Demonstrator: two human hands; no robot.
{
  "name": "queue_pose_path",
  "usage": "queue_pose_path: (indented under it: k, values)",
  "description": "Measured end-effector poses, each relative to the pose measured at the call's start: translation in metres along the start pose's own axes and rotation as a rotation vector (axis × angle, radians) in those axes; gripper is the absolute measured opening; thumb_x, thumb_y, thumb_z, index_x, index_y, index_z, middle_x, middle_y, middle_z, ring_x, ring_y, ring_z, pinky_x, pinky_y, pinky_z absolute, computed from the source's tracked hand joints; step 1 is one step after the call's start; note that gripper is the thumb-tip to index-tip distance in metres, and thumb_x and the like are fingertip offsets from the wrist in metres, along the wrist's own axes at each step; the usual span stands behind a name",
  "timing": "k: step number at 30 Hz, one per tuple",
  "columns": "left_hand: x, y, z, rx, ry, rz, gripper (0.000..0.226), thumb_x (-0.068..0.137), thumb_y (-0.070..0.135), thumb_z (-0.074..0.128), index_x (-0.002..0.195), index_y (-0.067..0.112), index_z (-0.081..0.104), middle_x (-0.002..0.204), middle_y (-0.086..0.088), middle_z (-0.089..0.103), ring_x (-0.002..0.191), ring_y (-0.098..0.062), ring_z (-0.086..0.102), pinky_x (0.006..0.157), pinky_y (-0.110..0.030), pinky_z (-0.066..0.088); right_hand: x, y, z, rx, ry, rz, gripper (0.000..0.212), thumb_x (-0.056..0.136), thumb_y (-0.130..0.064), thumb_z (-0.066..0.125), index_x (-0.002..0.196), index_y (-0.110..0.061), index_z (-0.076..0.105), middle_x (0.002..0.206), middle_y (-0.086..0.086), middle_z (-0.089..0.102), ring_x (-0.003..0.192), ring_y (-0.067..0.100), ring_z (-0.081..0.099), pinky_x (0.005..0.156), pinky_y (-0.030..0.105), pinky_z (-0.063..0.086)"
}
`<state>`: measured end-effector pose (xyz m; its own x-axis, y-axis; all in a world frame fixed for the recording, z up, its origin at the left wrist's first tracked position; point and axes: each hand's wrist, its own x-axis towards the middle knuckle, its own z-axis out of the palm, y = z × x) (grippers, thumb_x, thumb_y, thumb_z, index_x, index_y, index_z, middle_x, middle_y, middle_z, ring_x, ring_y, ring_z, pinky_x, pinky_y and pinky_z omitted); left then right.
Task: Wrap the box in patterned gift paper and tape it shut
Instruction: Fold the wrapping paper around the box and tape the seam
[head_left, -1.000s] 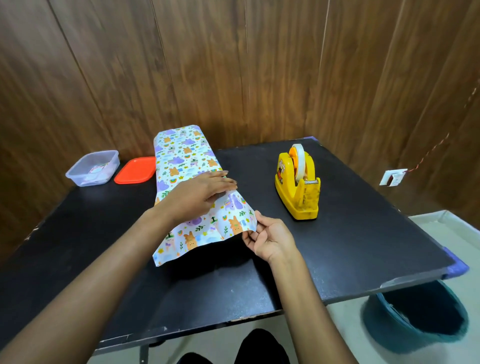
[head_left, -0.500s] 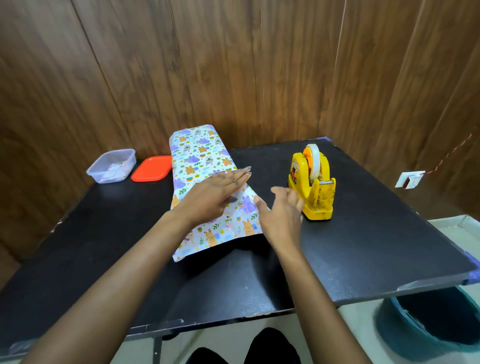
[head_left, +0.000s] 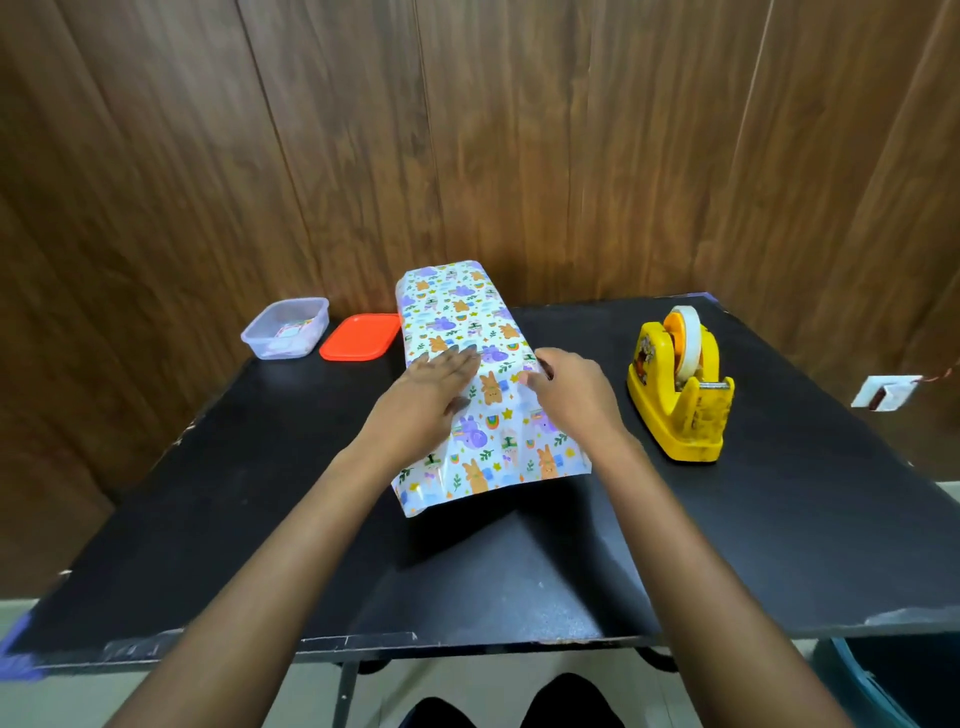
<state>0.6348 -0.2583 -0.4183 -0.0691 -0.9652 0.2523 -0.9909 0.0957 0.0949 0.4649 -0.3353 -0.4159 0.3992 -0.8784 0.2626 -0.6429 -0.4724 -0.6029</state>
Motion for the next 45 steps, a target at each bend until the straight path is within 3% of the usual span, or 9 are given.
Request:
queue_pose_path:
  k: [3, 6, 9, 13, 19, 22, 27, 40, 45]
  values:
    - [-0.008, 0.008, -0.002, -0.171, 0.113, -0.098, 0.051, 0.098, 0.015, 0.044, 0.146, 0.013, 0.027, 0.155, 0.002, 0.022, 0.144, -0.010, 0.012, 0.115, -0.022, 0.006, 0.005, -0.003, 0.002, -0.214, -0.076, -0.163, 0.049, 0.098, -0.023, 0.046, 0.145, -0.022, 0.033, 0.154, 0.002, 0.029, 0.141, 0.020, 0.027, 0.106, 0.039, 0.032]
    - [-0.036, 0.016, -0.002, -0.485, 0.507, -0.547, 0.044, 0.093, 0.021, 0.055, 0.135, 0.009, 0.048, 0.140, -0.002, 0.049, 0.130, -0.014, 0.043, 0.095, -0.014, 0.028, 0.011, -0.001, 0.002, -0.242, -0.120, -0.257, 0.044, 0.098, -0.019, 0.046, 0.142, -0.023, 0.039, 0.151, -0.004, 0.034, 0.145, 0.013, 0.015, 0.110, 0.037, 0.024]
    - [-0.055, 0.025, 0.006, -0.592, 0.453, -0.824, 0.026, 0.089, 0.031, 0.060, 0.104, 0.010, 0.065, 0.107, -0.004, 0.067, 0.095, -0.018, 0.059, 0.074, -0.024, 0.038, 0.013, -0.002, -0.003, -0.249, -0.113, -0.274, 0.041, 0.097, -0.021, 0.048, 0.138, -0.020, 0.045, 0.149, 0.001, 0.039, 0.143, 0.013, 0.020, 0.109, 0.034, 0.024]
    - [-0.059, 0.043, 0.017, -0.587, 0.433, -0.838, 0.023, 0.090, 0.030, 0.057, 0.095, 0.008, 0.061, 0.095, -0.006, 0.064, 0.090, -0.026, 0.060, 0.073, -0.033, 0.045, 0.014, -0.014, -0.009, -0.281, -0.137, -0.218, 0.040, 0.096, -0.031, 0.048, 0.135, -0.021, 0.048, 0.134, 0.007, 0.055, 0.118, 0.026, 0.053, 0.088, 0.032, 0.041]
    - [-0.083, 0.069, 0.017, -0.619, 0.558, -0.871, 0.019, 0.097, 0.025, 0.044, 0.106, 0.015, 0.058, 0.096, 0.002, 0.063, 0.094, -0.023, 0.060, 0.072, -0.031, 0.044, 0.013, -0.015, -0.010, -0.313, -0.183, -0.174, 0.044, 0.095, -0.033, 0.050, 0.138, -0.026, 0.044, 0.132, 0.006, 0.056, 0.115, 0.026, 0.053, 0.084, 0.034, 0.044]
    - [-0.113, 0.071, 0.021, -0.807, 0.751, -0.827, 0.040, 0.093, 0.004, 0.043, 0.128, 0.020, 0.054, 0.125, 0.009, 0.058, 0.116, -0.006, 0.053, 0.092, -0.016, 0.037, 0.014, -0.017, -0.011, -0.304, -0.200, -0.180, 0.043, 0.095, -0.033, 0.051, 0.137, -0.025, 0.045, 0.135, 0.005, 0.053, 0.115, 0.026, 0.053, 0.086, 0.035, 0.045]
    - [-0.124, 0.084, 0.045, -0.500, 0.404, -0.742, 0.081, 0.087, 0.023, 0.057, 0.150, 0.026, 0.005, 0.156, 0.015, 0.008, 0.143, -0.003, 0.013, 0.111, -0.025, 0.026, 0.009, -0.023, -0.011, -0.314, -0.177, -0.165, 0.044, 0.094, -0.040, 0.051, 0.133, -0.021, 0.049, 0.124, 0.009, 0.059, 0.109, 0.029, 0.055, 0.078, 0.034, 0.042]
    - [-0.093, 0.085, 0.037, -0.388, 0.542, -0.803, 0.062, 0.090, 0.018, 0.046, 0.148, 0.015, 0.025, 0.152, -0.003, 0.031, 0.140, -0.015, 0.027, 0.111, -0.036, 0.030, -0.001, -0.035, -0.005, -0.385, -0.130, -0.181, 0.050, 0.092, -0.047, 0.051, 0.125, -0.011, 0.048, 0.119, 0.008, 0.058, 0.106, 0.026, 0.054, 0.071, 0.031, 0.037]
    - [-0.086, 0.074, 0.044, -0.032, 0.574, -0.663, 0.056, 0.066, 0.012, 0.056, 0.119, -0.006, 0.057, 0.117, -0.018, 0.065, 0.111, -0.031, 0.061, 0.086, -0.048, 0.051, -0.003, -0.035, -0.004, -0.377, -0.110, -0.181, 0.048, 0.092, -0.046, 0.051, 0.124, -0.010, 0.048, 0.119, 0.008, 0.058, 0.107, 0.026, 0.053, 0.070, 0.030, 0.036]
